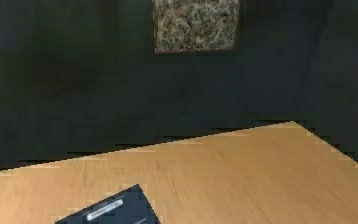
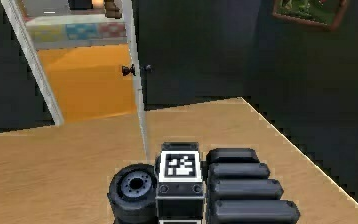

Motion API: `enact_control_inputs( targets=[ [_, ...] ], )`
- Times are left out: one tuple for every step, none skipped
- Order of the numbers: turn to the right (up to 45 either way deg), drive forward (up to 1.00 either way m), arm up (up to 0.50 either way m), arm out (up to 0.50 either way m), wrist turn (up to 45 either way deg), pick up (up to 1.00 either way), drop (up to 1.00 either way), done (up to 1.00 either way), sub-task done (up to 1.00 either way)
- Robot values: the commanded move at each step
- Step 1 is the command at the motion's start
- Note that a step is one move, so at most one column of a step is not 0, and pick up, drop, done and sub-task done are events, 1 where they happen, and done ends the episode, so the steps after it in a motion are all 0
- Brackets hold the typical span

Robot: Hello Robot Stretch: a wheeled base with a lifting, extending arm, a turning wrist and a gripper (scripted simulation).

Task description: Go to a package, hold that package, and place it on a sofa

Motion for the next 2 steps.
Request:
enact_control_inputs(
  targets=[
    [-24.0, 0.0, 0.0, 0.0, 0.0, 0.0, 0.0, 0.0, 0.0],
    [-3.0, 0.0, 0.0, 0.0, 0.0, 0.0, 0.0, 0.0, 0.0]
  ],
)
